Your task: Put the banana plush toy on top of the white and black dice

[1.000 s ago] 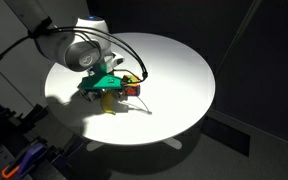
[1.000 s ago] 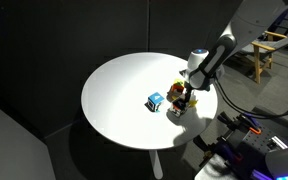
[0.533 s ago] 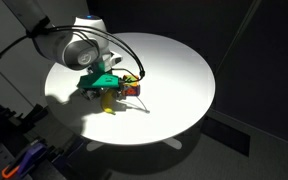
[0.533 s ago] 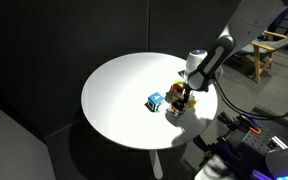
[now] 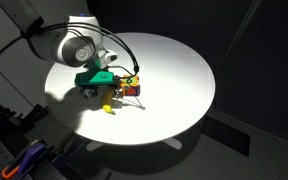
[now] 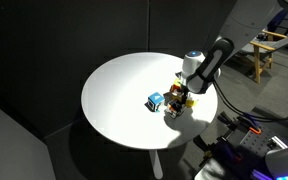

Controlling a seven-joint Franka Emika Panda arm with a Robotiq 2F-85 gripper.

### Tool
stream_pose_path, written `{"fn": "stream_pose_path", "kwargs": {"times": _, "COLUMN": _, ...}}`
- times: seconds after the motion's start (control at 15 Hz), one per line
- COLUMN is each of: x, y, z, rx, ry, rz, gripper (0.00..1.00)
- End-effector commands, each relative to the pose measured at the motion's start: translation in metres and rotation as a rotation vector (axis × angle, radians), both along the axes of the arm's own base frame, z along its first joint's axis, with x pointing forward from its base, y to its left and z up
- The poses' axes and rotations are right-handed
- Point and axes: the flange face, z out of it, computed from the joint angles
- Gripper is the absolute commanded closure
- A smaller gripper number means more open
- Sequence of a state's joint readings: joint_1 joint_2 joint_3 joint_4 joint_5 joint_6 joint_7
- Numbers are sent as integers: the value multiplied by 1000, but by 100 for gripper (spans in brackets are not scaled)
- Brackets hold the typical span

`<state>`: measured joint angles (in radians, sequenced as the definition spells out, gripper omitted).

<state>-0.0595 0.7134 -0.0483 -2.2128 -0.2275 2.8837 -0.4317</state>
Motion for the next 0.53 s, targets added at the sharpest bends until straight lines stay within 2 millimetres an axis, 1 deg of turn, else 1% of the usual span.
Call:
{"fn": "stream_pose_path", "kwargs": {"times": 0.0, "x": -2, "y": 8, "z": 3, "rx": -28, "ry": -9, "rz": -6, "gripper": 0}}
{"fn": "stream_pose_path", "kwargs": {"times": 0.47, "x": -5, "y": 19, "z": 4, "rx": -46, "ry": -9, "rz": 2, "gripper": 0}}
